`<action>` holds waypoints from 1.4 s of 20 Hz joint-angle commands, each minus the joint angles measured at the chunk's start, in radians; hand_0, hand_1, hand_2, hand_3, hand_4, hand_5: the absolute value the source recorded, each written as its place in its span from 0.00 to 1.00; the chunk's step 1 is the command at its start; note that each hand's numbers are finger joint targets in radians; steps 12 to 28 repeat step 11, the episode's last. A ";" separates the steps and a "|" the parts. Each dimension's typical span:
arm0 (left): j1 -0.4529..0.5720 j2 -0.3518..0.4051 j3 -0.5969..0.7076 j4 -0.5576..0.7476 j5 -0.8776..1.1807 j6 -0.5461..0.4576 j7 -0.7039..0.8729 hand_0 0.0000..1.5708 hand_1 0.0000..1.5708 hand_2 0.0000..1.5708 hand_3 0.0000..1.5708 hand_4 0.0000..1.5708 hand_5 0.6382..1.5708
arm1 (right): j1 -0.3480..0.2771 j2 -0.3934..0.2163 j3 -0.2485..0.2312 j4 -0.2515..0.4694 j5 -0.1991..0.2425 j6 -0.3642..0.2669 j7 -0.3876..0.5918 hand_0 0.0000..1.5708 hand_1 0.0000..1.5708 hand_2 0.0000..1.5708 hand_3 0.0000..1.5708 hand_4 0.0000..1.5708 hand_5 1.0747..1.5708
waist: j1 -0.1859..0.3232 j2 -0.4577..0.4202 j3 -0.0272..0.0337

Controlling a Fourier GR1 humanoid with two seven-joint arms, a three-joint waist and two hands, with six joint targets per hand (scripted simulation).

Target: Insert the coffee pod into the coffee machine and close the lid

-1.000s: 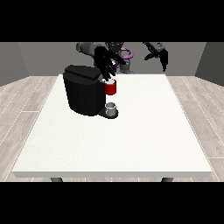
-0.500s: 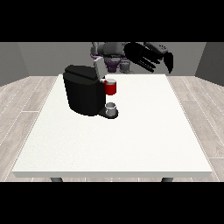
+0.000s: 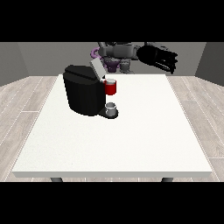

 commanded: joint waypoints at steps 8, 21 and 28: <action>0.165 -0.015 0.017 0.012 0.003 0.029 -0.022 0.00 0.00 0.00 0.00 0.16 1.00 | 0.131 0.211 0.110 -0.006 -0.028 0.029 -0.202 0.00 0.00 0.00 0.00 0.12 1.00 | -0.160 -0.149 -0.0008; 0.163 0.013 0.078 0.066 0.034 0.034 -0.016 0.00 0.00 0.00 0.00 0.17 1.00 | 0.185 0.275 0.172 -0.027 -0.037 0.042 -0.203 0.00 0.00 0.00 0.00 0.17 1.00 | -0.246 -0.196 -0.0010; 0.163 0.013 0.078 0.066 0.034 0.034 -0.016 0.00 0.00 0.00 0.00 0.17 1.00 | 0.185 0.275 0.172 -0.027 -0.037 0.042 -0.203 0.00 0.00 0.00 0.00 0.17 1.00 | -0.246 -0.196 -0.0010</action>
